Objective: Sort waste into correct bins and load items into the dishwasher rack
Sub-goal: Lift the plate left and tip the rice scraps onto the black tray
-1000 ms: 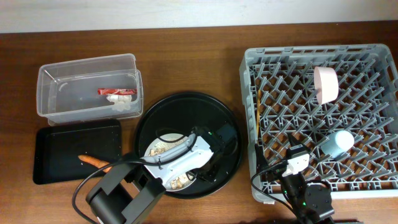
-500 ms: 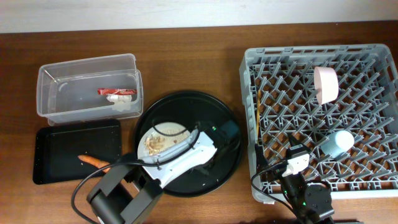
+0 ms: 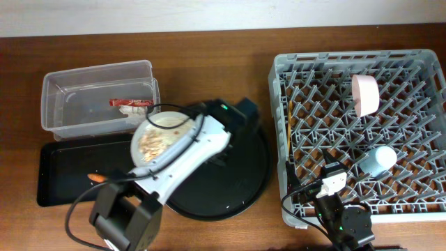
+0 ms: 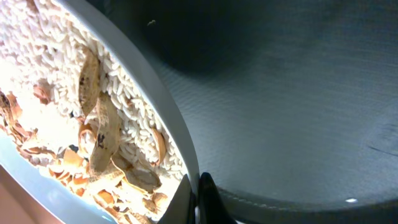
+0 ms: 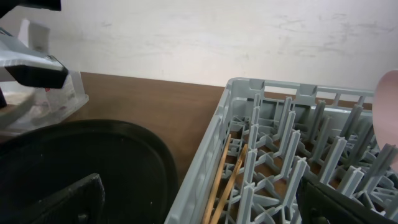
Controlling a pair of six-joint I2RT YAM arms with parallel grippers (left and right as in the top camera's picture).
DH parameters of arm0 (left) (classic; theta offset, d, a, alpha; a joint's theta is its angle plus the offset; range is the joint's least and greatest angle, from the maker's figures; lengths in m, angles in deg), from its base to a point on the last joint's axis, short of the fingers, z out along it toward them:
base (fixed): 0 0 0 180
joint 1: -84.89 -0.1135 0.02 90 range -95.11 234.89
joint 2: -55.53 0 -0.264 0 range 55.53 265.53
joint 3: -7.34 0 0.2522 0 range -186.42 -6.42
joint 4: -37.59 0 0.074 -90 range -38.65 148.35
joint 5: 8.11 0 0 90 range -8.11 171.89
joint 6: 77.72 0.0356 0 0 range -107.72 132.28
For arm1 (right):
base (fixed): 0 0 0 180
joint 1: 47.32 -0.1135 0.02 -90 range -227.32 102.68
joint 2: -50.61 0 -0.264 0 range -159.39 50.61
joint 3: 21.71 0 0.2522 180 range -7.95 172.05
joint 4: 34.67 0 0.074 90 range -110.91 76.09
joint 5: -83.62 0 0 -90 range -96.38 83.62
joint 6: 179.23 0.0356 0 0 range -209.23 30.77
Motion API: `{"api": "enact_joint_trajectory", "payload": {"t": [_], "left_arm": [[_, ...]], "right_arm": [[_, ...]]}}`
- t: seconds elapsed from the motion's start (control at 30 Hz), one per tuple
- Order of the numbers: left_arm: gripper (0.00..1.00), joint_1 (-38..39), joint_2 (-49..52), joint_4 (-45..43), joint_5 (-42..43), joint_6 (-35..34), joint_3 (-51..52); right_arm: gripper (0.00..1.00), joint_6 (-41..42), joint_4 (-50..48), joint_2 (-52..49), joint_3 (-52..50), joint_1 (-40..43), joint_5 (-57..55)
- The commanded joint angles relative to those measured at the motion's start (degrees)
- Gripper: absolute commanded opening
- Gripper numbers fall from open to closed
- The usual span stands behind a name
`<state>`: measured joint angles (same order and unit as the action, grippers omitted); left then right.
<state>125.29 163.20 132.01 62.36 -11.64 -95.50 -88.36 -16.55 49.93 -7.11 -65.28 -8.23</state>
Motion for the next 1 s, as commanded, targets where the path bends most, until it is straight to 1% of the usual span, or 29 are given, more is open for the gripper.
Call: {"api": "enact_joint_trajectory", "payload": {"t": [0.0,0.2,0.37,0.43,0.5,0.57,0.73,0.83,0.97], "left_arm": [[0.0,-6.6,-3.7,0.9,4.2,0.5,-1.2],[0.0,-17.6,-5.6,0.3,16.1,8.5,-1.1],[0.0,-23.2,-8.1,-0.2,19.1,10.9,-1.1],[0.0,-25.1,-9.3,-0.7,22.9,13.0,-1.1],[0.0,-28.3,-10.9,-1.6,28.9,16.1,-1.1],[0.0,-31.2,-11.6,-1.9,31.9,17.0,-1.0],[0.0,-37.7,-12.6,-1.1,32.9,17.2,-1.0],[0.0,-39.8,-13.6,-0.4,32.9,17.2,-0.9],[0.0,-42.7,-15.3,-1.4,35.7,18.0,-0.1]], "right_arm": [[0.98,0.0,0.1,0.4,-0.5,0.4,-0.1],[0.98,0.0,0.1,0.4,-0.5,0.4,-0.1],[0.98,0.0,0.1,0.4,-0.5,0.4,-0.1],[0.98,0.0,0.1,0.4,-0.5,0.4,-0.1],[0.98,0.0,0.1,0.4,-0.5,0.4,-0.1],[0.98,0.0,0.1,0.4,-0.5,0.4,-0.1],[0.98,0.0,0.1,0.4,-0.5,0.4,-0.1],[0.98,0.0,0.1,0.4,-0.5,0.4,-0.1],[0.98,0.0,0.1,0.4,-0.5,0.4,-0.1]]}}
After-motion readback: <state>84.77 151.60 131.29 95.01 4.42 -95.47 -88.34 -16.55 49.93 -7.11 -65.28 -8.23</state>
